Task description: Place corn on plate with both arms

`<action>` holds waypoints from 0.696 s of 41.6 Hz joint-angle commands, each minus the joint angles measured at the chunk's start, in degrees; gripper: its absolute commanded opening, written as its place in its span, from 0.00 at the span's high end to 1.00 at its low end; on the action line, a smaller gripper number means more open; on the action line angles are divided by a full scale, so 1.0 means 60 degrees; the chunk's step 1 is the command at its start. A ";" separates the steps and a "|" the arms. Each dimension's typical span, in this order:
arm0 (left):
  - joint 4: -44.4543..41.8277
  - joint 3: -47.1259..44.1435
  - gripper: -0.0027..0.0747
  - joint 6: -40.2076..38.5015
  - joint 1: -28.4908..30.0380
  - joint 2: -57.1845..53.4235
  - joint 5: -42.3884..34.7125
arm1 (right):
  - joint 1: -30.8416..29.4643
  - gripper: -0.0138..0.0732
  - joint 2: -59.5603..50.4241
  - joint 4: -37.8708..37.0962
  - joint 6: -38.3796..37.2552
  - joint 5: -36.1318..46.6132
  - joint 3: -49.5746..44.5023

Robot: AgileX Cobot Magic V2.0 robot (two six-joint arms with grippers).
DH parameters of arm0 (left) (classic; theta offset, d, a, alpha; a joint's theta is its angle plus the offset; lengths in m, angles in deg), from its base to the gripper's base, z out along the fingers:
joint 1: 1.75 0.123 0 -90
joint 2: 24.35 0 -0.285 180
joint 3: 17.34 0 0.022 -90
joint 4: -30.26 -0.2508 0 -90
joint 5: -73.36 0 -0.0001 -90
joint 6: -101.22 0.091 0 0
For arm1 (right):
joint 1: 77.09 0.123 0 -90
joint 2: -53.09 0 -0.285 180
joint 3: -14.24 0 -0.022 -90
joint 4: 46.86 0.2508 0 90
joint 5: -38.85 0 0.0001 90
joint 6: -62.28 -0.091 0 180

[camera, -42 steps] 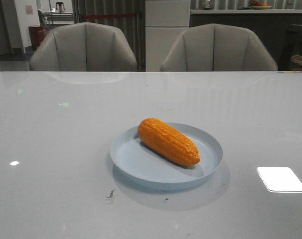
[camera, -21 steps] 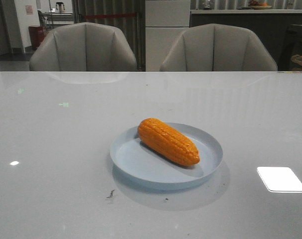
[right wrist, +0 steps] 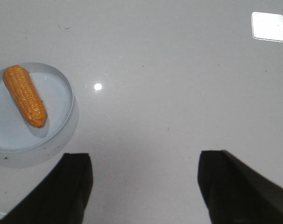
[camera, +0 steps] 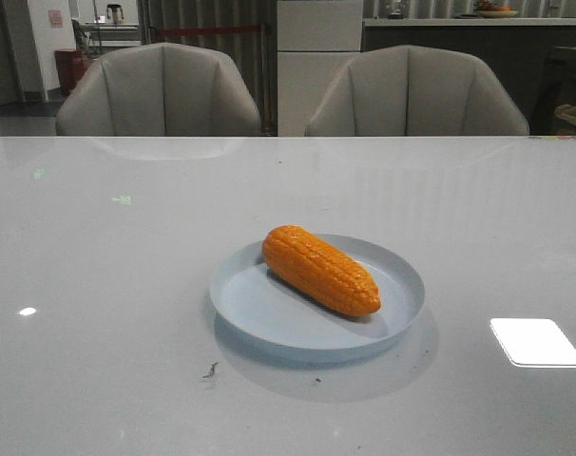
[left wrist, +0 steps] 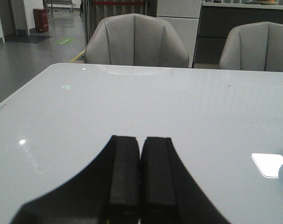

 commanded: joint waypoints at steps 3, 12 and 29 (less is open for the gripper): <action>0.0107 -0.0352 0.84 -0.0110 0.0016 -0.0160 -0.0801 | -0.0070 0.19 -0.0027 -0.0263 0.0043 0.0778 0.0209; 0.0107 -0.0352 0.84 -0.0110 0.0016 -0.0160 -0.0801 | -0.0070 0.44 -0.0748 0.0063 0.0043 0.2822 -0.0791; 0.0107 -0.0352 0.84 -0.0110 0.0016 -0.0160 -0.0801 | -0.0070 0.81 -0.3603 0.0084 0.0043 0.7016 -0.4715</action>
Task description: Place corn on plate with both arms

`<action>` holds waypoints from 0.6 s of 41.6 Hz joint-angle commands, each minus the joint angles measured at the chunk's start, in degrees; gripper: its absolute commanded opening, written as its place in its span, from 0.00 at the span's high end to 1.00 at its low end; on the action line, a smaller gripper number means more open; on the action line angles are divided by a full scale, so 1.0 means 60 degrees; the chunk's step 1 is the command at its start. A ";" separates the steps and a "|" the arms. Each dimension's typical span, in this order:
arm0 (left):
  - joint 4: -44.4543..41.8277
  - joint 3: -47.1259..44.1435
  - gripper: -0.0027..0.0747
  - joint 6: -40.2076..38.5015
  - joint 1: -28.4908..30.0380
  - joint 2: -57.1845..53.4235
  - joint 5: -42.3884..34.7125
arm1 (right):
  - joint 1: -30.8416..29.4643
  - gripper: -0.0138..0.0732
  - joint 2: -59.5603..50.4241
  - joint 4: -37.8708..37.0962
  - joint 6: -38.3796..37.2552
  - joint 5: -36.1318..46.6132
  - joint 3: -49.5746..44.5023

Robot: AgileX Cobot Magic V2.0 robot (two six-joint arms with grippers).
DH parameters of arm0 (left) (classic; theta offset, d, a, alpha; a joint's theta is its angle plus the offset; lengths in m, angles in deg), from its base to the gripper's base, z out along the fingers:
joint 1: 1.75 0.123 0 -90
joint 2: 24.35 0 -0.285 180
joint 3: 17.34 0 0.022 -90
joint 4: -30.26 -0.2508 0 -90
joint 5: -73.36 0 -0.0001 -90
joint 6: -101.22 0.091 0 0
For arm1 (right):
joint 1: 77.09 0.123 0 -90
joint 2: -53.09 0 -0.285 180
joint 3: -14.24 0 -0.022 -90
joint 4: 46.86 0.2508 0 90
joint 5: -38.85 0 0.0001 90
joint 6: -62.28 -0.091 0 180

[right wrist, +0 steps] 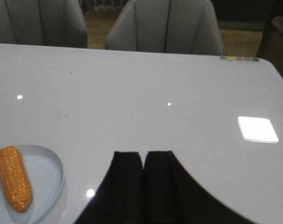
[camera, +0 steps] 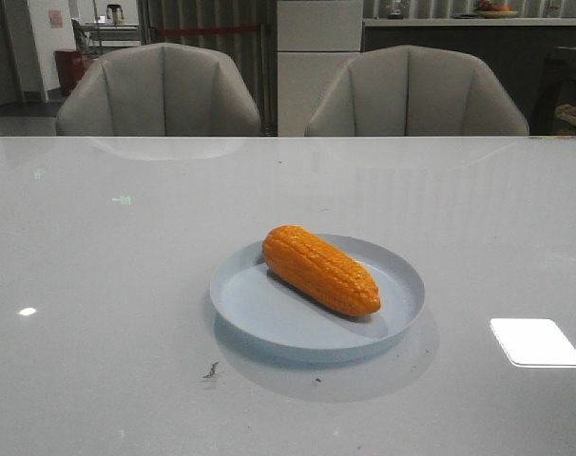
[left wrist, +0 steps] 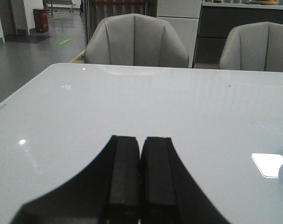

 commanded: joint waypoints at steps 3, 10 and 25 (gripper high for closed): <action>0.0107 -0.0352 0.84 -0.0110 0.0016 -0.0160 -0.0801 | -0.0070 0.81 -0.1164 0.0040 0.0043 0.1115 -0.0808; 0.0107 -0.0352 0.84 -0.0110 0.0016 -0.0160 -0.0801 | -0.0070 0.81 -0.2592 0.0077 0.0043 0.1125 -0.2098; 0.0107 -0.0352 0.84 -0.0110 0.0016 -0.0160 -0.0801 | -0.0082 0.81 -0.4120 0.0093 0.0043 0.0994 -0.4538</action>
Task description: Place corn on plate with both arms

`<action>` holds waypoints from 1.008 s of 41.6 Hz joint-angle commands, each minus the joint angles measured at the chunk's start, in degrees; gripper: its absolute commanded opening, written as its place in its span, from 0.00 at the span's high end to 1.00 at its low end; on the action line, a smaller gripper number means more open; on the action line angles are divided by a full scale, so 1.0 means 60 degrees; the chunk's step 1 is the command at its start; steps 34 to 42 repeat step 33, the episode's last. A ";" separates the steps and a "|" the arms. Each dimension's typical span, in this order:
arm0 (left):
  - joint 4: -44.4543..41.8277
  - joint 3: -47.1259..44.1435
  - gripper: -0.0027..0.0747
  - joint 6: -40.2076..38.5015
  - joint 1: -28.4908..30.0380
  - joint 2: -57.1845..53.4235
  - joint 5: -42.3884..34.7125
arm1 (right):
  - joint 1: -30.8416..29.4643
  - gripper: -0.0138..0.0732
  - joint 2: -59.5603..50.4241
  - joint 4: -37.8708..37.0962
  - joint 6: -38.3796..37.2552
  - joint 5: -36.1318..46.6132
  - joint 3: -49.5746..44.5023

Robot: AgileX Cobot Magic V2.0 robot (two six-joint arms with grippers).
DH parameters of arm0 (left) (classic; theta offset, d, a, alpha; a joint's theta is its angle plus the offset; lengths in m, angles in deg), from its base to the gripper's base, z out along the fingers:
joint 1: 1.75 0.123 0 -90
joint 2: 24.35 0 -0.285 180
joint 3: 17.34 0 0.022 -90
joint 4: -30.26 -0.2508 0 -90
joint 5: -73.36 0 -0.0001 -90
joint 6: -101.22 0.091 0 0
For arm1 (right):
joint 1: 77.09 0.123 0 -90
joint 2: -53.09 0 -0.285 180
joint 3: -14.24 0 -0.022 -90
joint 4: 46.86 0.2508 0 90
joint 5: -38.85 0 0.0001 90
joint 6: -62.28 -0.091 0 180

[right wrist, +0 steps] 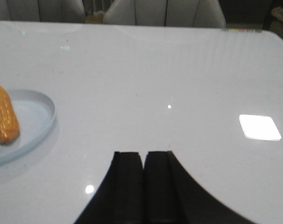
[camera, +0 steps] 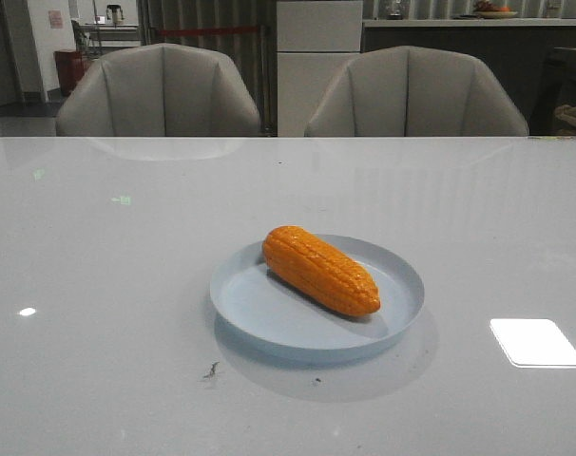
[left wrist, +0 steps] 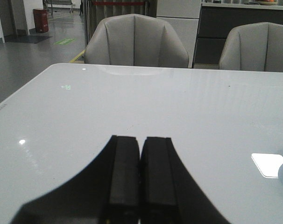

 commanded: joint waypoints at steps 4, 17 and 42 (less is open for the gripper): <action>0.0107 -0.0352 0.84 -0.0110 0.0016 -0.0160 -0.0801 | -0.0082 0.81 -0.0202 0.0044 0.0053 -0.0283 -0.0027; 0.0107 -0.0352 0.84 -0.0110 0.0016 -0.0160 -0.0801 | -0.0082 0.81 -0.0202 0.0044 0.0053 -0.0205 -0.0027; 0.0107 -0.0352 0.84 -0.0110 0.0016 -0.0160 -0.0801 | -0.0082 0.81 -0.0202 0.0044 0.0053 -0.0205 -0.0027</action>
